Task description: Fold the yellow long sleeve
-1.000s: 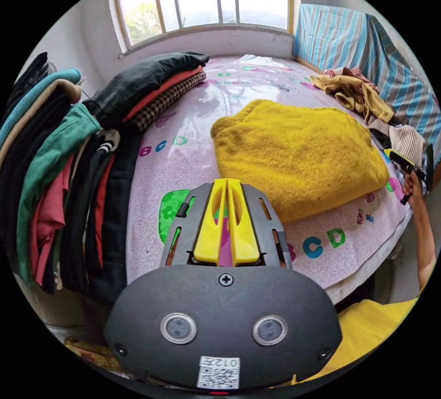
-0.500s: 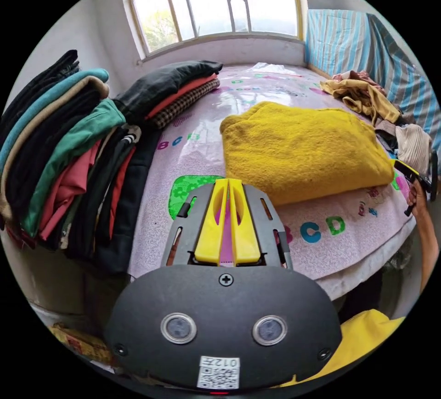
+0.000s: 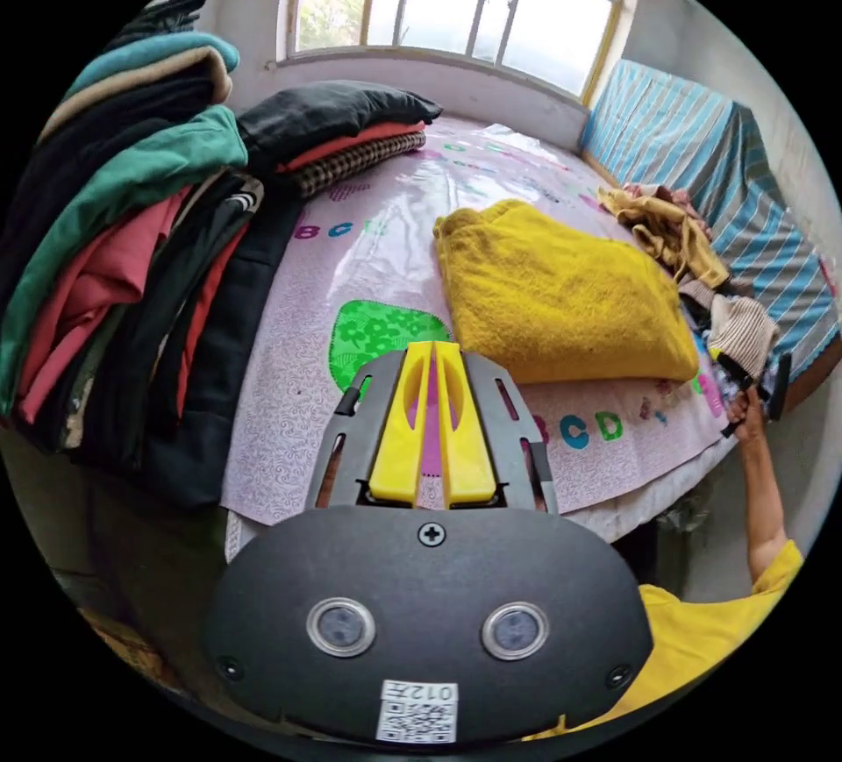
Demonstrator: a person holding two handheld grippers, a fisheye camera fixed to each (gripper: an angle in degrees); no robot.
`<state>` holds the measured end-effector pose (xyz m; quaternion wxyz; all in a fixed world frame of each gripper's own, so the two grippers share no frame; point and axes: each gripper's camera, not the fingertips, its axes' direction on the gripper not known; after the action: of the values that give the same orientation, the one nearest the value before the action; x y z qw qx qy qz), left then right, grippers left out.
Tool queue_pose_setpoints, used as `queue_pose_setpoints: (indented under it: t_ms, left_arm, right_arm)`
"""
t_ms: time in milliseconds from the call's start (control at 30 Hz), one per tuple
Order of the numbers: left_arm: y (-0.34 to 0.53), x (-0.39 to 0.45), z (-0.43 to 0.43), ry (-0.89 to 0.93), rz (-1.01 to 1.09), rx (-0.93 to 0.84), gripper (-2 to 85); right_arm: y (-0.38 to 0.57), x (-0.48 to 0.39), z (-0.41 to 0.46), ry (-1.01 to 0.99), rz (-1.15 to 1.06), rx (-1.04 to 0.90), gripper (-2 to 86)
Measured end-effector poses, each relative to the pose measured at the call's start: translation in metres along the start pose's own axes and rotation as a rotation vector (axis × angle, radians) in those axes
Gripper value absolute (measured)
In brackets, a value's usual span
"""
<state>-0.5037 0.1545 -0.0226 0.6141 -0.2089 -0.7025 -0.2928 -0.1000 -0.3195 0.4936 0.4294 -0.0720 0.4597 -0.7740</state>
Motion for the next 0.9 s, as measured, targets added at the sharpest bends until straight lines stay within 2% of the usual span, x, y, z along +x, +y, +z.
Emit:
queue_pose_setpoints:
  t_ms: [133, 200, 333, 467, 633, 767, 900]
  left_arm:
    - [-0.058, -0.043, 0.031, 0.253, -0.062, -0.132, 12.8]
    - [-0.081, -0.051, 0.045, 0.375, -0.049, -0.178, 14.3]
    - [-0.126, -0.064, 0.070, 0.443, -0.038, -0.316, 16.5]
    - [-0.152, -0.073, 0.085, 0.512, -0.068, -0.405, 17.3]
    - [-0.183, -0.091, 0.100, 0.646, -0.185, -0.418, 15.7]
    - [-0.201, -0.081, 0.107, 0.630, -0.159, -0.471, 12.9]
    - [-0.221, -0.061, 0.101, 0.572, -0.108, -0.512, 8.8]
  right_arm:
    - [-0.049, 0.080, 0.024, -0.258, 0.157, -0.072, 10.4]
    - [-0.064, 0.112, 0.045, -0.412, 0.215, -0.117, 12.0]
    - [-0.093, 0.161, 0.093, -0.613, 0.294, -0.215, 13.4]
    - [-0.123, 0.169, 0.131, -0.662, 0.293, -0.314, 13.8]
    - [-0.172, 0.172, 0.175, -0.741, 0.314, -0.422, 13.1]
    - [-0.192, 0.172, 0.193, -0.719, 0.351, -0.480, 10.8]
    - [-0.215, 0.157, 0.213, -0.667, 0.396, -0.537, 4.7]
